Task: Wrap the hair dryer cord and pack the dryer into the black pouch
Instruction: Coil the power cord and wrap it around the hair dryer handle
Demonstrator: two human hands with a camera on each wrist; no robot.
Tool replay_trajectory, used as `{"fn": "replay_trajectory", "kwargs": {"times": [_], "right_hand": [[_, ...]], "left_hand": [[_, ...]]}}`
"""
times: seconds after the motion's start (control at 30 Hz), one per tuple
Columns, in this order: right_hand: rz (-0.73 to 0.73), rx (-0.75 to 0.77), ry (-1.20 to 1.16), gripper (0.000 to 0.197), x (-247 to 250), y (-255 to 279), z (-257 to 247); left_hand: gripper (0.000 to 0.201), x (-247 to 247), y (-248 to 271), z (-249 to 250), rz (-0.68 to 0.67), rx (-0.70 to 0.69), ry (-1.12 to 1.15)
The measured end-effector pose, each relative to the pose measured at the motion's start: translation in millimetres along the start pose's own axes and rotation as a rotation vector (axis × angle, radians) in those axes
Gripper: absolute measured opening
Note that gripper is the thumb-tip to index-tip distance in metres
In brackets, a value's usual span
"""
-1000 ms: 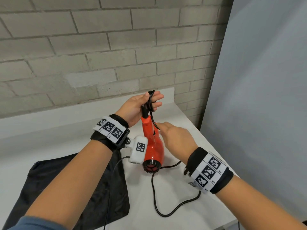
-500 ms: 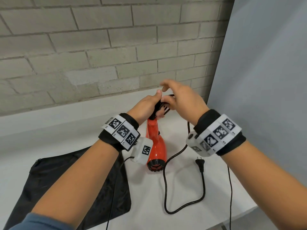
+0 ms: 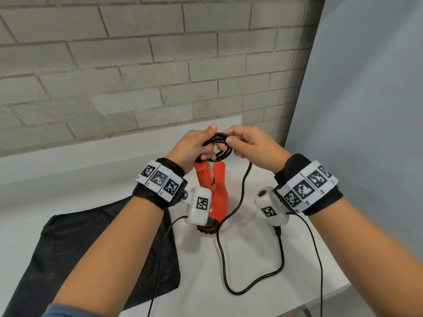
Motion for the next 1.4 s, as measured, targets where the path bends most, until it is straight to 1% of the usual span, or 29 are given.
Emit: {"fn": "replay_trajectory", "kwargs": {"times": [0.17, 0.3, 0.33, 0.4, 0.47, 0.53, 0.57, 0.63, 0.77, 0.87, 0.93, 0.97, 1.07, 1.1, 1.13, 1.17, 1.2, 1.23, 1.27, 1.3, 1.33, 1.37, 1.4], "right_hand": [[0.209, 0.017, 0.071, 0.022, 3, -2, 0], [0.296, 0.033, 0.084, 0.023, 2, -4, -1], [0.311, 0.036, 0.081, 0.022, 2, -3, -1], [0.327, 0.043, 0.074, 0.021, 2, -3, -2], [0.344, 0.045, 0.064, 0.021, 4, -2, -2], [0.373, 0.036, 0.057, 0.022, 7, -2, 0], [0.382, 0.028, 0.056, 0.023, 8, -2, 1], [0.390, 0.017, 0.051, 0.024, 9, -2, 2], [0.401, 0.032, 0.033, 0.024, 8, 0, 0], [0.335, 0.037, 0.015, 0.022, 5, 1, 0], [0.300, 0.019, 0.012, 0.024, 7, 3, 2], [0.310, 0.005, 0.006, 0.026, 11, 6, 4], [0.410, -0.057, -0.013, 0.029, 27, 19, 23], [0.430, -0.096, 0.007, 0.028, 31, 24, 35], [0.423, -0.168, 0.052, 0.027, 33, 28, 49], [0.381, -0.270, 0.113, 0.026, 32, 33, 66], [0.299, -0.396, 0.188, 0.025, 27, 39, 83], [0.171, -0.524, 0.304, 0.026, 19, 45, 102], [0.003, -0.637, 0.463, 0.029, 8, 55, 119], [-0.172, -0.720, 0.623, 0.033, -4, 65, 134], [-0.321, -0.771, 0.764, 0.034, -14, 76, 145], [-0.420, -0.816, 0.837, 0.031, -22, 87, 150], [-0.461, -0.858, 0.850, 0.028, -27, 95, 153]], "left_hand": [[0.049, 2, 3, 1, 0.124, -0.037, -0.022], [0.049, 4, 6, 3, 0.213, -0.055, -0.031], [0.044, 4, 7, 3, 0.232, -0.059, -0.007], [0.026, 5, 10, 3, 0.262, -0.078, 0.078], [0.014, 6, 12, 4, 0.238, -0.143, 0.050], [0.016, 5, 13, 6, 0.196, -0.230, -0.080], [0.018, 5, 14, 7, 0.196, -0.266, -0.136], [0.020, 6, 15, 7, 0.253, -0.303, -0.185], [0.021, 8, 21, 4, 0.412, -0.352, -0.200], [0.025, 6, 24, 8, 0.453, -0.402, -0.281], [0.025, 5, 23, 9, 0.471, -0.410, -0.315], [0.024, 5, 23, 9, 0.486, -0.404, -0.310], [0.024, 4, 21, 6, 0.521, -0.379, -0.282], [0.024, 3, 21, 5, 0.519, -0.376, -0.279], [0.024, 2, 21, 5, 0.514, -0.380, -0.280], [0.024, 0, 21, 6, 0.507, -0.384, -0.283], [0.024, -2, 21, 6, 0.501, -0.385, -0.288], [0.024, -3, 21, 6, 0.497, -0.386, -0.292], [0.024, -5, 22, 6, 0.494, -0.384, -0.294], [0.024, -6, 22, 6, 0.494, -0.385, -0.297], [0.024, -7, 22, 6, 0.497, -0.385, -0.297], [0.024, -7, 23, 5, 0.505, -0.384, -0.292], [0.024, -6, 24, 5, 0.516, -0.384, -0.285]]}}
Point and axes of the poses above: each hand's wrist, its own y-axis away from the middle knuckle, its own x-axis out of the back of the hand, z = x × y, the point moved 7 cm from there along -y, towards the middle knuckle, and after that the axes turned 11 degrees about -x, right-handed, at the moved point
